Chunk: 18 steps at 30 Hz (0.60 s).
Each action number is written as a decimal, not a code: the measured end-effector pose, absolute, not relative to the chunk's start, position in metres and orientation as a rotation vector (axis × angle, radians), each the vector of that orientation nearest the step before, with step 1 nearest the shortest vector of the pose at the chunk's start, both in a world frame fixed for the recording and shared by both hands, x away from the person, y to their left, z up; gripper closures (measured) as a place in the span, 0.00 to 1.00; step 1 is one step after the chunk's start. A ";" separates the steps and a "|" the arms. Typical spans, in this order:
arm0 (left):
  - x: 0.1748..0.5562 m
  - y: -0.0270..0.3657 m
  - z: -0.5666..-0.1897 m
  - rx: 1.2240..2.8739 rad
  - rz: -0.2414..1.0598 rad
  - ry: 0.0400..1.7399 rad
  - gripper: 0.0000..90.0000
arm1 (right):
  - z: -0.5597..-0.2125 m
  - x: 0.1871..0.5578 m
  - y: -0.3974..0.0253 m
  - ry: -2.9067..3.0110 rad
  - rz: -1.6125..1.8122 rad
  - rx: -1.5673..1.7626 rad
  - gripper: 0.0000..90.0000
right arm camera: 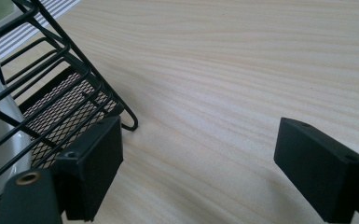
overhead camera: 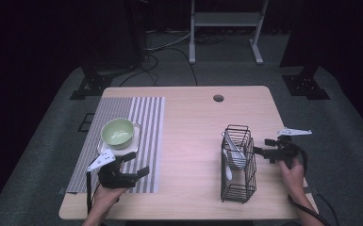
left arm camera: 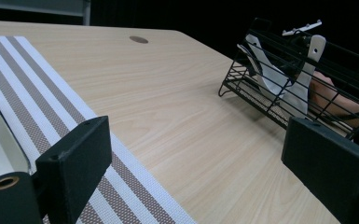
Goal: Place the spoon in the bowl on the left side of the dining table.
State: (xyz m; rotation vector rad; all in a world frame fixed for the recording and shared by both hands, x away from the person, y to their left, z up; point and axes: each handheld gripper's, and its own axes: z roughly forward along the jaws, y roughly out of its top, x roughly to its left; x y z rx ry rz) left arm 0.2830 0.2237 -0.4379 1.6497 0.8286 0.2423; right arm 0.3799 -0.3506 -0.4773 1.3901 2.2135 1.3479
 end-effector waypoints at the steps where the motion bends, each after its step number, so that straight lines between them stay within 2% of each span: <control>1: 0.283 0.222 -0.438 1.647 0.239 0.832 0.08 | -0.477 0.380 -0.350 2.214 1.348 1.387 0.16; 18: 0.292 0.197 -0.427 1.692 0.198 0.792 0.08 | -0.478 0.381 -0.348 2.228 1.318 1.393 0.15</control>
